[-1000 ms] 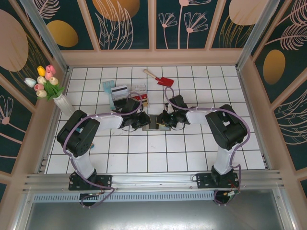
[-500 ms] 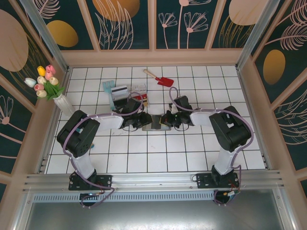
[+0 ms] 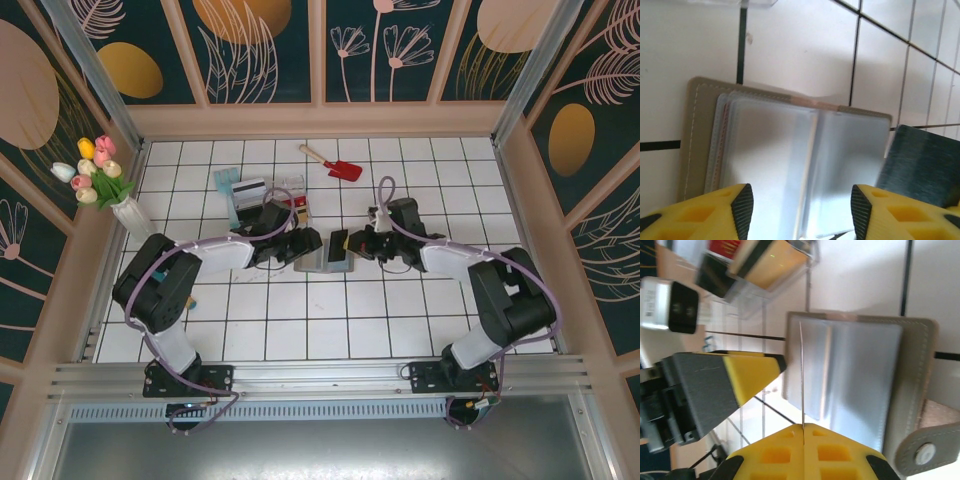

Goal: Take the credit cards out of the card holder

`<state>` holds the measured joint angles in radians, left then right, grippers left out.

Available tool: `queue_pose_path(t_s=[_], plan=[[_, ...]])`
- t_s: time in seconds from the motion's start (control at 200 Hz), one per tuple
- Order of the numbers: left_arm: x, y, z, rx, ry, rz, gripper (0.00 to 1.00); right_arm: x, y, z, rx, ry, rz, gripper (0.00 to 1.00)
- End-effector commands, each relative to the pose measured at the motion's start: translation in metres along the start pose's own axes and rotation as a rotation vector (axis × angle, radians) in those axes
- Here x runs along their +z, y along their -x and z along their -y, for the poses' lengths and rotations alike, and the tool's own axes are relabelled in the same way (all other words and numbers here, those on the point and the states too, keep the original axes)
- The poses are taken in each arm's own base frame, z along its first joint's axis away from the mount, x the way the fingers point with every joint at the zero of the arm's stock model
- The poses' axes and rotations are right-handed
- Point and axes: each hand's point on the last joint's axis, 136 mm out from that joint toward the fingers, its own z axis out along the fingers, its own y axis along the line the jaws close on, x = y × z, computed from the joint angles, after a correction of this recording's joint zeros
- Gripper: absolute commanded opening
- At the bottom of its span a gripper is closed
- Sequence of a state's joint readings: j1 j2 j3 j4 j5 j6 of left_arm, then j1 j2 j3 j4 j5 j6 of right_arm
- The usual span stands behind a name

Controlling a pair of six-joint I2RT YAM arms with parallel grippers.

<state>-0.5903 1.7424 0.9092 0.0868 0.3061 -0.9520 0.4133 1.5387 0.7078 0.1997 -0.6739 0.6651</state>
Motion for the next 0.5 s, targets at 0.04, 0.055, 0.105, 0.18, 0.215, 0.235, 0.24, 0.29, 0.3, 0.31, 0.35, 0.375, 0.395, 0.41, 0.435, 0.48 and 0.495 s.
queue_pose_path(t_s=[0.04,0.055,0.105,0.18,0.215,0.235,0.24,0.29,0.3,0.31,0.35,0.375,0.395,0.41,0.435,0.48,0.495], plan=[[-0.037,0.028,0.055,0.010,-0.191,0.105,0.68,-0.026,0.016,-0.049,-0.087,0.206,0.065,0.00],[-0.040,0.028,0.058,0.011,-0.206,0.107,0.69,-0.028,0.017,-0.051,-0.091,0.213,0.073,0.00],[-0.049,0.028,0.068,0.023,-0.250,0.110,0.74,-0.034,0.019,-0.059,-0.102,0.245,0.091,0.00],[-0.061,0.028,0.082,0.038,-0.315,0.112,0.79,-0.042,0.022,-0.071,-0.102,0.302,0.115,0.00],[-0.067,0.028,0.088,0.042,-0.356,0.111,0.80,-0.046,0.025,-0.078,-0.104,0.332,0.121,0.00],[-0.070,0.029,0.090,0.035,-0.372,0.115,0.80,-0.048,0.027,-0.082,-0.105,0.346,0.124,0.00],[-0.071,0.029,0.090,0.032,-0.377,0.116,0.80,-0.049,0.027,-0.084,-0.106,0.350,0.125,0.00],[-0.081,0.032,0.096,0.027,-0.428,0.132,0.81,-0.053,0.033,-0.093,-0.109,0.376,0.130,0.00],[-0.083,0.033,0.097,0.025,-0.436,0.132,0.81,-0.054,0.034,-0.094,-0.110,0.381,0.130,0.00],[-0.086,0.033,0.100,0.027,-0.451,0.136,0.82,-0.055,0.035,-0.097,-0.115,0.388,0.131,0.00],[-0.094,0.035,0.106,0.033,-0.496,0.144,0.83,-0.057,0.038,-0.105,-0.122,0.407,0.130,0.00],[-0.098,0.035,0.111,0.038,-0.521,0.146,0.83,-0.059,0.040,-0.109,-0.124,0.417,0.129,0.00],[-0.101,0.035,0.115,0.044,-0.539,0.146,0.83,-0.060,0.041,-0.112,-0.127,0.424,0.128,0.00],[-0.103,0.036,0.117,0.047,-0.551,0.146,0.83,-0.060,0.042,-0.114,-0.129,0.429,0.127,0.00],[-0.105,0.035,0.122,0.054,-0.571,0.141,0.83,-0.062,0.043,-0.118,-0.132,0.439,0.127,0.00],[-0.109,0.034,0.128,0.067,-0.603,0.133,0.81,-0.065,0.046,-0.124,-0.133,0.457,0.131,0.00],[-0.110,0.033,0.131,0.073,-0.615,0.131,0.80,-0.066,0.047,-0.126,-0.135,0.464,0.133,0.00]])
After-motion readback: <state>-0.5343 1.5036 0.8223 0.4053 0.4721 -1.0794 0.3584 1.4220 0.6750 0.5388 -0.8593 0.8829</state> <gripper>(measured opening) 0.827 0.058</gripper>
